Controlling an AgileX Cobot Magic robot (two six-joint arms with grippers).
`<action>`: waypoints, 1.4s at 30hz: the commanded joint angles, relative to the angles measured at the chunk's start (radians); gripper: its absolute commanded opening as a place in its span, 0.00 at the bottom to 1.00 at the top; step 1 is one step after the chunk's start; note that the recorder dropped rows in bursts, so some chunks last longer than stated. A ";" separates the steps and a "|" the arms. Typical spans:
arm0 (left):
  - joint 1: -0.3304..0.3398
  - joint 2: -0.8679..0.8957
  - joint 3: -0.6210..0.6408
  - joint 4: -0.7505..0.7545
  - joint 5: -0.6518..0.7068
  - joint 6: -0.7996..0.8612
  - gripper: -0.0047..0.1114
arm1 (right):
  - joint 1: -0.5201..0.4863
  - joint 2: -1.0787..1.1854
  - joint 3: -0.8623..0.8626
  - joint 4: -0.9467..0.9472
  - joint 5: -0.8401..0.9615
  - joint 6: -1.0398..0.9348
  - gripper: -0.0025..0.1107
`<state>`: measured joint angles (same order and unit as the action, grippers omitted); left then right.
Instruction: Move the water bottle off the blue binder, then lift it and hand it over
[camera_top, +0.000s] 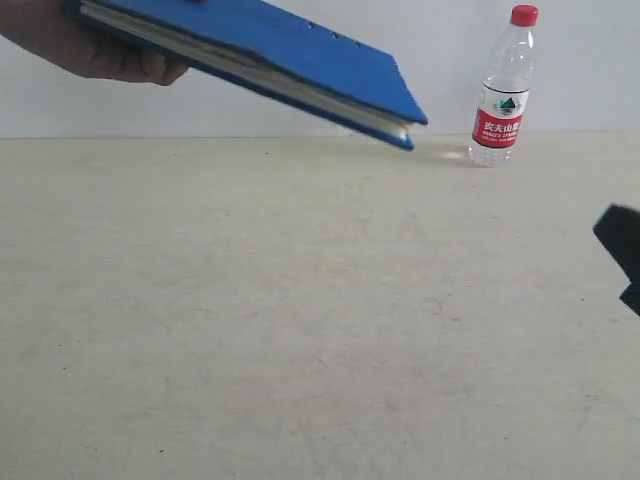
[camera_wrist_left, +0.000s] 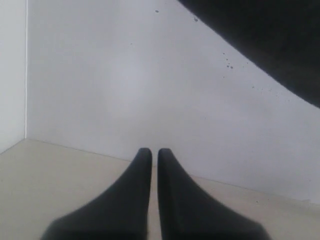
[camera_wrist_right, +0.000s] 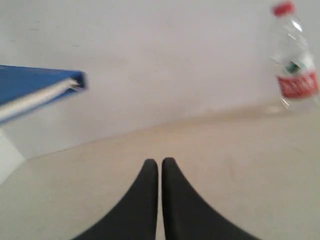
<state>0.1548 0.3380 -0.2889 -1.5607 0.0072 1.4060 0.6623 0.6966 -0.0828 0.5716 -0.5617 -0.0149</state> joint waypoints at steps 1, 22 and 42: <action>-0.001 -0.006 0.003 0.006 -0.007 0.003 0.08 | -0.004 0.052 0.067 0.379 -0.044 0.006 0.02; -0.001 -0.006 0.003 0.006 -0.007 0.003 0.08 | -0.562 -0.522 0.004 -0.018 0.915 -0.593 0.02; -0.001 -0.012 0.005 0.006 -0.007 0.003 0.08 | -0.647 -0.665 0.083 -0.348 0.896 -0.216 0.02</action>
<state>0.1548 0.3318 -0.2872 -1.5588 0.0072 1.4060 -0.0549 0.0302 -0.0043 0.1467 0.3322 -0.0688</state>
